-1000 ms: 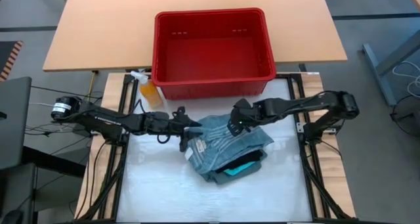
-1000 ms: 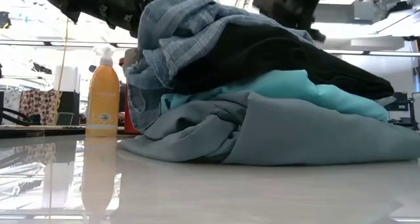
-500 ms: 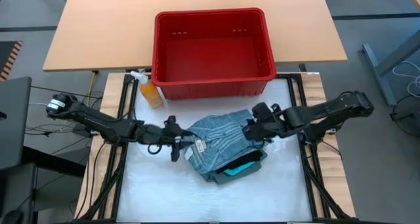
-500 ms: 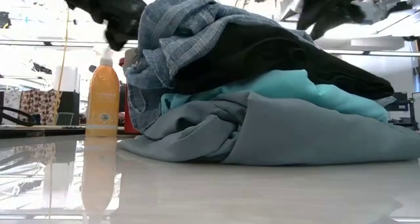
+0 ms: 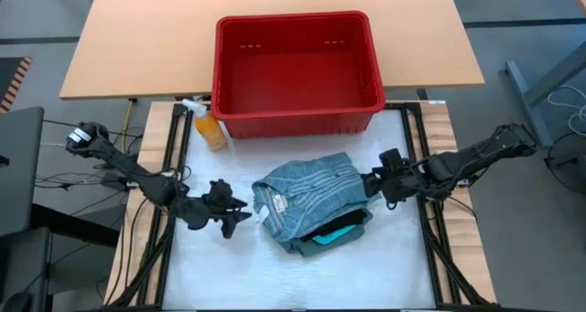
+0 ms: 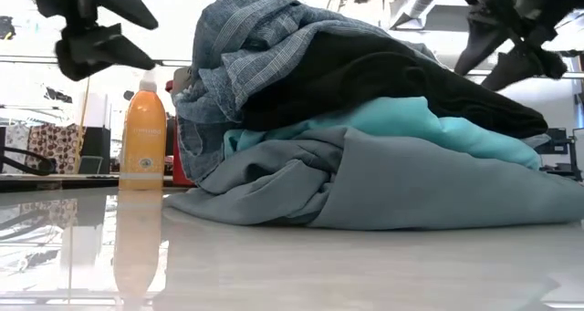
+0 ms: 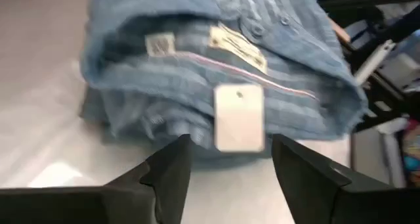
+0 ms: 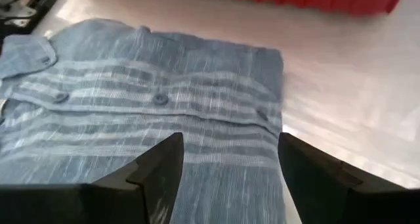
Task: Fold Laundry from Bin
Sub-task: Put the folded clothes into the red bin
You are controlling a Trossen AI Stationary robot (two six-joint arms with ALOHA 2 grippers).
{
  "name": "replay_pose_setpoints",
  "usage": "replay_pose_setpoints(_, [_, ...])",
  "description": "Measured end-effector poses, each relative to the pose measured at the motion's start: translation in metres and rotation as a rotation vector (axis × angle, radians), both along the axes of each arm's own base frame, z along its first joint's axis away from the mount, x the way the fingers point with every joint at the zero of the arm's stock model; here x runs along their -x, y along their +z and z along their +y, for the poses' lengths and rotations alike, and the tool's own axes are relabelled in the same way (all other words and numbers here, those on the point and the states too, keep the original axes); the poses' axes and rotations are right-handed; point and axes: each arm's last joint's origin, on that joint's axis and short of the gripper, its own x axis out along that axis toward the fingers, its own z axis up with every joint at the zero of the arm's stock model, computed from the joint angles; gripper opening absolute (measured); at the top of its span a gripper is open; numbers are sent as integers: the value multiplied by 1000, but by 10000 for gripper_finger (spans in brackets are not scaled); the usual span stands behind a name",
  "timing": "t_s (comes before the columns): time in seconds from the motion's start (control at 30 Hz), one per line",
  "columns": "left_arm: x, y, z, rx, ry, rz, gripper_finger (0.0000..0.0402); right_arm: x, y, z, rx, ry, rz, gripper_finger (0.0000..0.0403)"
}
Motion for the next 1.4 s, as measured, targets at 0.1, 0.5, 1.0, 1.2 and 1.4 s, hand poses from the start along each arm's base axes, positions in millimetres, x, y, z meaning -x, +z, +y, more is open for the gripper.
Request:
replay_pose_setpoints(0.1, [3, 0, -6, 67, -2, -4, 220, 8, -9, -3, -23, 31, -35, 273])
replay_pose_setpoints(0.5, [-17, -29, -28, 181, 201, -46, 321, 34, -63, -11, -175, 30, -183, 273])
replay_pose_setpoints(1.0, [-68, -104, -65, 328, 307, -258, 329, 28, -114, -6, -249, 91, -413, 273])
replay_pose_setpoints(1.2, [-78, -136, -63, 383, 373, -286, 330, 20, -119, 8, -269, 154, -415, 273])
replay_pose_setpoints(1.4, [-84, -142, -61, 412, 363, -264, 330, 11, -130, 22, -307, 185, -398, 273])
